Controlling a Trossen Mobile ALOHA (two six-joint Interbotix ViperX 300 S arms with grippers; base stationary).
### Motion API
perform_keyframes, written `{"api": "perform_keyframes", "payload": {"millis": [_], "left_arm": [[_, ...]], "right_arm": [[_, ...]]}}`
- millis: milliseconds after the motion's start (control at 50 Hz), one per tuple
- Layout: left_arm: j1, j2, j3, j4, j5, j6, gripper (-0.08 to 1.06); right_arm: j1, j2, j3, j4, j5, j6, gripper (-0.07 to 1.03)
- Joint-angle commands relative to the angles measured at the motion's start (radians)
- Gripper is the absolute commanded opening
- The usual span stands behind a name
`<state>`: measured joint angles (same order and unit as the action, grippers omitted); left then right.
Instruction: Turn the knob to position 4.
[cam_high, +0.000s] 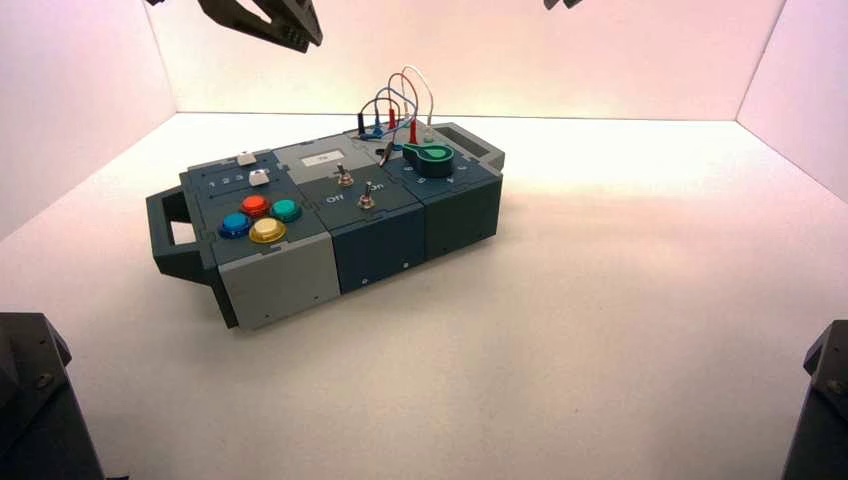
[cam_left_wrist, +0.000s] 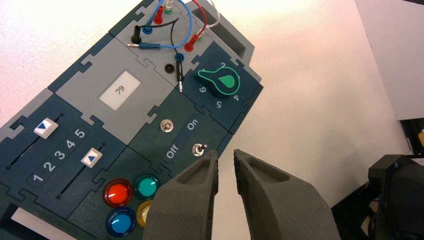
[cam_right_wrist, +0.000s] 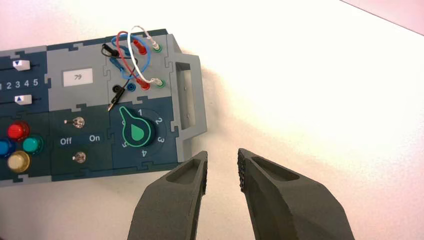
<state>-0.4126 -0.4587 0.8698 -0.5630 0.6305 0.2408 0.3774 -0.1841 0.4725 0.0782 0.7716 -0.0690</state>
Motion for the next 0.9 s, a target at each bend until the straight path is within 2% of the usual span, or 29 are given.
{"api": "perform_keyframes", "payload": {"millis": [20,340,420,640,900], "left_arm": [[0.005,-0.015,-0.021,-0.005,-0.005,-0.002,0.2],[0.005,-0.008,-0.031,-0.005,-0.005,0.0,0.19],[0.005,0.008,-0.043,-0.003,-0.005,0.006,0.16],[-0.005,0.089,-0.112,-0.003,-0.002,0.011,-0.01],[-0.021,0.222,-0.195,0.0,0.003,0.058,-0.03]], "right_arm": [[-0.003,-0.026,-0.012,0.0,-0.005,0.0,0.35],[0.0,-0.029,-0.012,0.0,-0.005,-0.003,0.35],[-0.003,-0.029,-0.012,0.0,-0.005,-0.002,0.35],[0.0,-0.028,-0.011,0.0,-0.008,-0.002,0.35],[0.0,-0.031,-0.015,0.002,-0.008,0.002,0.35]]}}
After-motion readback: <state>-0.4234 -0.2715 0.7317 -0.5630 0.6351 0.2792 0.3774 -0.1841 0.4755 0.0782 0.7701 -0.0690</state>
